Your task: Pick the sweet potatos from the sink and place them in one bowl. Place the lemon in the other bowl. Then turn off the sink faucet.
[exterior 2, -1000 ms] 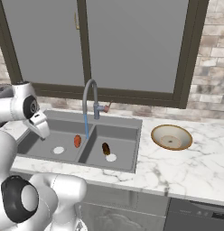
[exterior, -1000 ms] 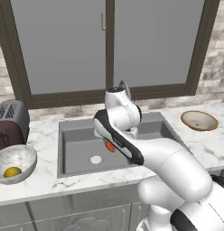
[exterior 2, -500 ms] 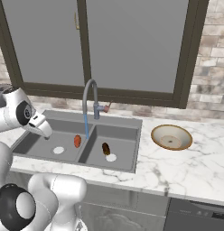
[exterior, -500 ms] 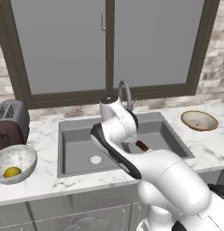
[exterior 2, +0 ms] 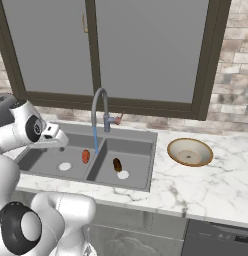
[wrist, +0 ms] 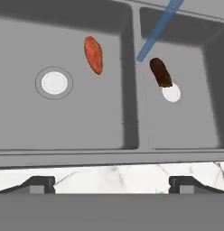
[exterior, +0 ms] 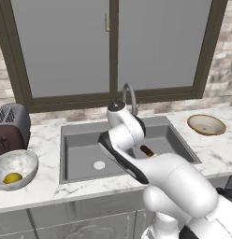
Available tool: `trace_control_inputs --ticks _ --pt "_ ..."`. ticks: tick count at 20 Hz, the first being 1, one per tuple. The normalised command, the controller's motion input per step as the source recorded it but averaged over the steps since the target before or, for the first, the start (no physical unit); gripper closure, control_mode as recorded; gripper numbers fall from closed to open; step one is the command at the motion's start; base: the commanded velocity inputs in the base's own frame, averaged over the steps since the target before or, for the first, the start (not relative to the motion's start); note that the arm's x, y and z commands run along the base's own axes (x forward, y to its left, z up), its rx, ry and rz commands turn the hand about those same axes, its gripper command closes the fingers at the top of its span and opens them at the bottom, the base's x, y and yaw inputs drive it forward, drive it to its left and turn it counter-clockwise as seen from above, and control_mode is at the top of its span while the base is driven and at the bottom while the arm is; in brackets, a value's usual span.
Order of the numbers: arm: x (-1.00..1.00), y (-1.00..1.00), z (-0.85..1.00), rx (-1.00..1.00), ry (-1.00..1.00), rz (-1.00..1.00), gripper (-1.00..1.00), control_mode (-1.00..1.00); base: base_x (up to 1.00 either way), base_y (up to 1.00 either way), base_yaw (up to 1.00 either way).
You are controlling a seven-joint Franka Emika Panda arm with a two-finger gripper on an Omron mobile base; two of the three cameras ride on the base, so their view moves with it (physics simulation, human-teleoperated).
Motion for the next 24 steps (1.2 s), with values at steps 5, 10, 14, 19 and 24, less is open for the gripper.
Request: trace_control_inputs --ticks 5,10,14,19,24 --pt "0.3 -0.19 -0.27 0.0 -0.09 0.19 -1.0 -1.0 0.0 0.0 0.0" --pt "0.3 -0.23 -0.34 0.0 -0.12 0.15 -1.0 -1.0 0.0 0.0 0.0" --pt "0.42 -0.05 -0.31 0.0 -0.03 0.11 -1.0 -1.0 0.0 0.0 0.0" --pt "0.48 0.0 -0.23 0.0 0.0 0.07 -1.0 -1.0 0.0 0.0 0.0" --pt "0.48 0.0 -0.15 0.0 0.0 0.03 -1.0 -1.0 0.0 0.0 0.0"
